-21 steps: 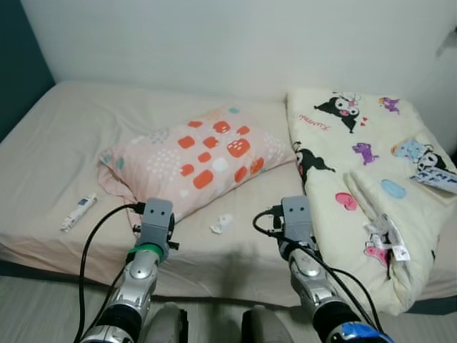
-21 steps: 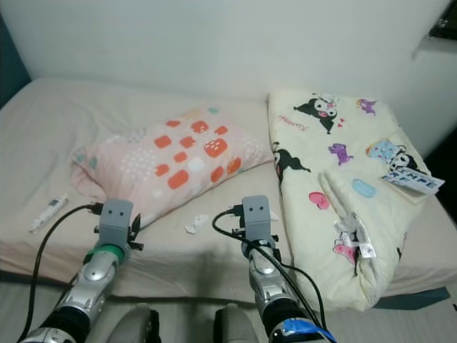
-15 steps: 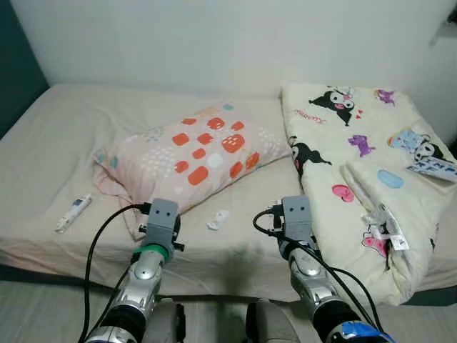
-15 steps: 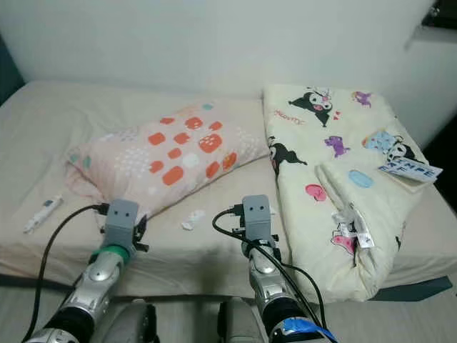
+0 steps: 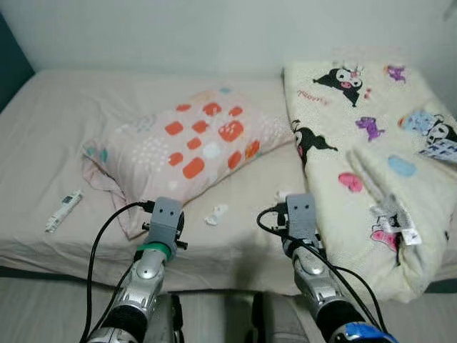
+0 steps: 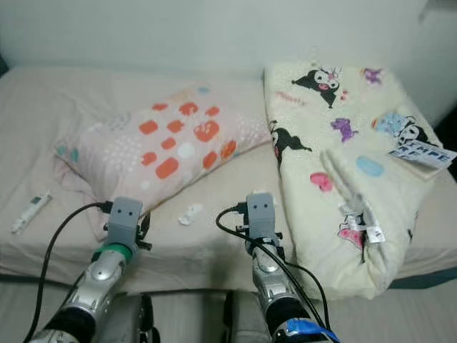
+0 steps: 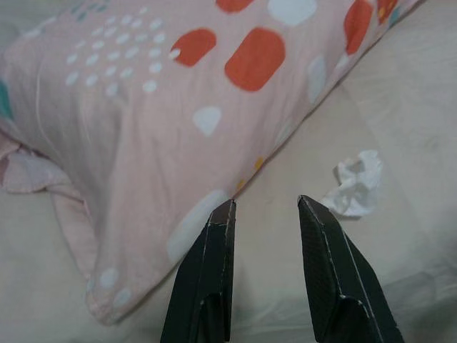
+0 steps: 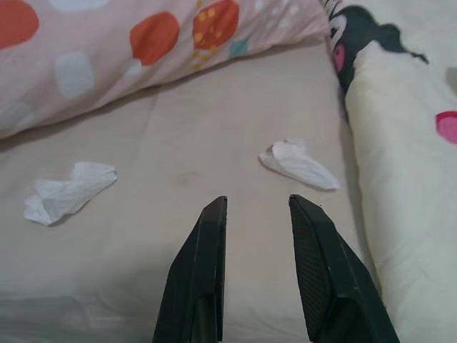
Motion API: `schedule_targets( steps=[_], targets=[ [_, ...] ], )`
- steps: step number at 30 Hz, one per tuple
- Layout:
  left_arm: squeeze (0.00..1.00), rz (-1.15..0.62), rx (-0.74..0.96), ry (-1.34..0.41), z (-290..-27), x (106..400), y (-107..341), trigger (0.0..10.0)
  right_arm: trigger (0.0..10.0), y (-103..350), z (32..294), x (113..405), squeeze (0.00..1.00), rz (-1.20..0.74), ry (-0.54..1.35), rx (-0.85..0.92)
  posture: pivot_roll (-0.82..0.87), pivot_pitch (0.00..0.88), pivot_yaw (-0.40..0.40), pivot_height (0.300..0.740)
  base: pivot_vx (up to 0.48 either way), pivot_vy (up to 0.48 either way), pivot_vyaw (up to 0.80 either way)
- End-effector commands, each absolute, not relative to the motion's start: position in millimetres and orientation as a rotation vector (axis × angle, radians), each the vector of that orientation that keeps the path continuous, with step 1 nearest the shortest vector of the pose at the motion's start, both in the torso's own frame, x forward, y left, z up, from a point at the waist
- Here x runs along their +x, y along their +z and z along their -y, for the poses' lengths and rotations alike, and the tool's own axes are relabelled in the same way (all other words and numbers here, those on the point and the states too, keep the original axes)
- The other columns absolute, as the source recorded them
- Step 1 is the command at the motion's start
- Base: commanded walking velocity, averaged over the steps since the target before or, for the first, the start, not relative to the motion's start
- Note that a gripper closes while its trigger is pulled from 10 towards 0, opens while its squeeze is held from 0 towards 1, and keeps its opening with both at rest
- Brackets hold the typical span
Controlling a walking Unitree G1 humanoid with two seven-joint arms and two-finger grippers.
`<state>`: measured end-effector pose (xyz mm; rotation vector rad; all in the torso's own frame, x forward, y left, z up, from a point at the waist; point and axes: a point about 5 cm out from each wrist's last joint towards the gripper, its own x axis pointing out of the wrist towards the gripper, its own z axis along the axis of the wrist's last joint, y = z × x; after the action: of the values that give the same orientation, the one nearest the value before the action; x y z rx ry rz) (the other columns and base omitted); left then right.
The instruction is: Clean up the room
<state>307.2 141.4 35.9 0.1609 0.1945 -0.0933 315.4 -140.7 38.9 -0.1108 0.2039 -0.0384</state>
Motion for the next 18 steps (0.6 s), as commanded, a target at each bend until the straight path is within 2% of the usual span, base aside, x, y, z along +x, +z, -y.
schedule_targets(
  steps=[1, 8, 18],
  targets=[
    [0.0, -0.233, 0.152, -0.054, -148, 303, 29, 10.0, 10.0, 32, 144, 311, 0.0, -0.238, -0.052, -0.105, -0.01, 0.129, -0.033, 0.632, 0.0, 0.0, 0.0],
    [0.0, -0.216, 0.143, -0.02, -155, 305, 34, 10.0, 10.0, 34, 140, 316, 0.0, -0.253, -0.046, -0.091, 0.01, 0.135, -0.039, 0.632, 0.0, 0.0, 0.0],
    [0.0, -0.205, 0.207, 0.029, -185, 302, 40, 10.0, 10.0, 45, 115, 326, 0.0, -0.239, 0.006, -0.061, 0.06, 0.203, -0.063, 0.608, 0.0, 0.0, -0.04]
  ],
)
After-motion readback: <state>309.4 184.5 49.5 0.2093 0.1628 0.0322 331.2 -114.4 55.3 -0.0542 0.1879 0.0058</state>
